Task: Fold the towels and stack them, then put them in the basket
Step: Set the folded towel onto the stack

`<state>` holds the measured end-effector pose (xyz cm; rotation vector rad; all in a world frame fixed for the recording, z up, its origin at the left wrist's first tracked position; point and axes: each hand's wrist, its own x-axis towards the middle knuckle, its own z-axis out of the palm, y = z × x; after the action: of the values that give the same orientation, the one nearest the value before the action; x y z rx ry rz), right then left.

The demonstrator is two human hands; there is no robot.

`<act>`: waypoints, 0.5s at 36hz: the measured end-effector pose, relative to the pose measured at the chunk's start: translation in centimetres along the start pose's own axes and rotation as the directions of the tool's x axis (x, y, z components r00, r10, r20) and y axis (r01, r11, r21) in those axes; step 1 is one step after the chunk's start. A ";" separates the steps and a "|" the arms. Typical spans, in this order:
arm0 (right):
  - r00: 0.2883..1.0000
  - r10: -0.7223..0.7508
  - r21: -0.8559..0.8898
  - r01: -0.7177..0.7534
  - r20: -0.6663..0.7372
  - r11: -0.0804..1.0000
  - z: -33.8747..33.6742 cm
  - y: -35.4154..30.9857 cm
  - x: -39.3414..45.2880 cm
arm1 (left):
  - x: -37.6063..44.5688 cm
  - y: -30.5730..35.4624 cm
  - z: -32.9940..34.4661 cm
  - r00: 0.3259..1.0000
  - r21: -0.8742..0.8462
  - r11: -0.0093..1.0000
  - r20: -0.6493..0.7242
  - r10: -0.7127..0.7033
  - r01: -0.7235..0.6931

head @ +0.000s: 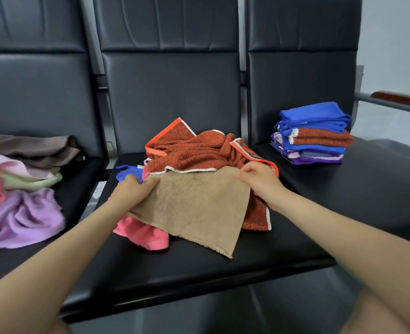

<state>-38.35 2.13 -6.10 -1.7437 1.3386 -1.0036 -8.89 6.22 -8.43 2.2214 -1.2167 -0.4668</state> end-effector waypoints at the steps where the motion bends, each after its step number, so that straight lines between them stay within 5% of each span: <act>1: 1.000 -0.018 0.035 0.018 -0.018 0.999 0.0 -0.6 -0.2 | 0.0 0.0 -0.1 1.000 -0.014 1.000 -0.003 0.000 0.000; 5: 0.997 -0.057 0.159 0.066 -0.061 0.985 0.2 -2.9 -0.9 | 0.0 0.4 -0.7 0.997 -0.134 0.991 -0.075 0.016 -0.026; 12: 1.000 -0.026 0.355 0.024 0.003 0.935 0.2 -5.4 -1.8 | -1.9 1.2 -2.0 0.933 -0.187 0.945 -0.294 0.206 -0.268; 18: 0.997 -0.076 0.397 0.065 0.012 0.916 -0.7 -6.8 -2.9 | -4.4 1.7 -3.9 0.918 -0.303 0.907 -0.355 0.177 -0.292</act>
<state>-36.59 6.33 -0.22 -1.4966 0.9754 -1.1936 -10.15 10.41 -4.17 1.7350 -1.1115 -0.1934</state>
